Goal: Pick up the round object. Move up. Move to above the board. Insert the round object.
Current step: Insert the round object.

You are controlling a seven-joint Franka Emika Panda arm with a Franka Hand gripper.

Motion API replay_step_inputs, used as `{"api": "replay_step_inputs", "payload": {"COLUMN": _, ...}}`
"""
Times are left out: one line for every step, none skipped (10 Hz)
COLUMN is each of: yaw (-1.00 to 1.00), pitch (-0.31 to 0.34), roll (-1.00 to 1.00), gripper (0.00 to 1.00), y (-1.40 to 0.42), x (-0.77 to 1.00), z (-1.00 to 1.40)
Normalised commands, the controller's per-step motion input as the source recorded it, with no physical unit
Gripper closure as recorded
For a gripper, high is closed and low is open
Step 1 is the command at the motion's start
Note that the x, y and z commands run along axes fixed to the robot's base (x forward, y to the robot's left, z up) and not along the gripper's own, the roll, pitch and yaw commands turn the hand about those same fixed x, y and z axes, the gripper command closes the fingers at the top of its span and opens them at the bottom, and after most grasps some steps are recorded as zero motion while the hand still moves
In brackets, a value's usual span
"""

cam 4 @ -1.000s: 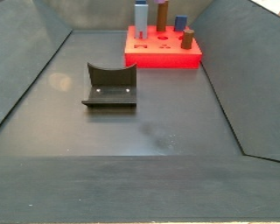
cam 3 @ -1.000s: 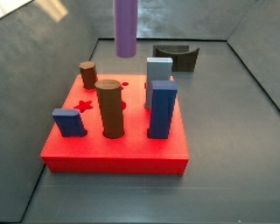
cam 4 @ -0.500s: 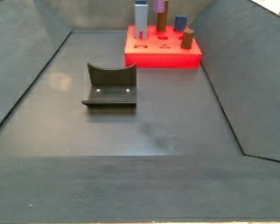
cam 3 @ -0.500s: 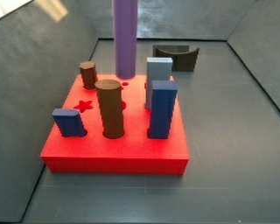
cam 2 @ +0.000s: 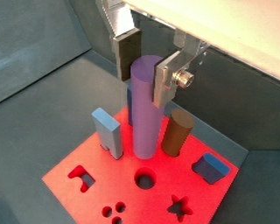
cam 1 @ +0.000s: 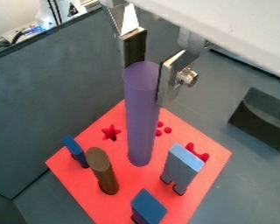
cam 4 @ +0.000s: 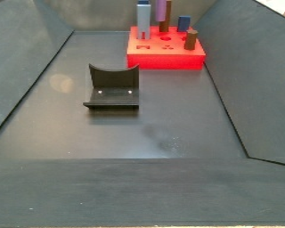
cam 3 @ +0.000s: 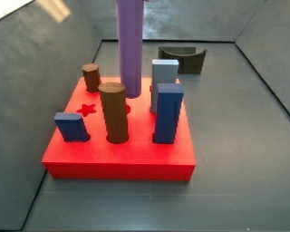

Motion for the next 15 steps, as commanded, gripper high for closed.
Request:
{"api": "replay_step_inputs", "payload": {"yaw": 0.00, "pitch": 0.000, "roll": -0.02, "gripper": 1.00, "y": 0.11, "x": 0.13, "z": 0.00}}
{"api": "replay_step_inputs", "payload": {"yaw": 0.00, "pitch": 0.000, "roll": 0.00, "gripper": 1.00, "y": 0.09, "x": 0.07, "z": -0.01}}
{"api": "replay_step_inputs", "payload": {"yaw": 0.00, "pitch": 0.000, "roll": 0.00, "gripper": 1.00, "y": 0.10, "x": 0.05, "z": -0.08}}
{"api": "replay_step_inputs", "payload": {"yaw": 0.00, "pitch": 0.000, "roll": 0.00, "gripper": 1.00, "y": 0.01, "x": 0.02, "z": -0.07}}
{"api": "replay_step_inputs", "payload": {"yaw": 0.00, "pitch": 0.000, "roll": 0.00, "gripper": 1.00, "y": 0.08, "x": 0.00, "z": -0.17}}
{"api": "replay_step_inputs", "payload": {"yaw": 0.00, "pitch": -0.006, "roll": 0.00, "gripper": 1.00, "y": 0.04, "x": 0.00, "z": -0.20}}
{"api": "replay_step_inputs", "payload": {"yaw": 0.00, "pitch": -0.006, "roll": 0.00, "gripper": 1.00, "y": 0.04, "x": 0.00, "z": -0.25}}
{"api": "replay_step_inputs", "payload": {"yaw": 0.00, "pitch": -0.010, "roll": 0.00, "gripper": 1.00, "y": 0.03, "x": 0.01, "z": -0.21}}
{"api": "replay_step_inputs", "payload": {"yaw": 0.00, "pitch": -0.026, "roll": 0.00, "gripper": 1.00, "y": 0.00, "x": 0.00, "z": -0.17}}
{"api": "replay_step_inputs", "payload": {"yaw": 0.00, "pitch": -0.023, "roll": 0.00, "gripper": 1.00, "y": 0.00, "x": 0.00, "z": -0.20}}
{"api": "replay_step_inputs", "payload": {"yaw": 0.00, "pitch": -0.027, "roll": 0.00, "gripper": 1.00, "y": 0.00, "x": 0.00, "z": -0.19}}
{"api": "replay_step_inputs", "payload": {"yaw": 0.00, "pitch": -0.023, "roll": 0.00, "gripper": 1.00, "y": 0.01, "x": 0.00, "z": -0.23}}
{"api": "replay_step_inputs", "payload": {"yaw": 0.00, "pitch": -0.024, "roll": 0.00, "gripper": 1.00, "y": 0.03, "x": 0.00, "z": -0.26}}
{"api": "replay_step_inputs", "payload": {"yaw": 0.00, "pitch": -0.017, "roll": 0.00, "gripper": 1.00, "y": 0.05, "x": 0.00, "z": -0.26}}
{"api": "replay_step_inputs", "payload": {"yaw": 0.00, "pitch": 0.000, "roll": 0.00, "gripper": 1.00, "y": 0.11, "x": 0.00, "z": -0.17}}
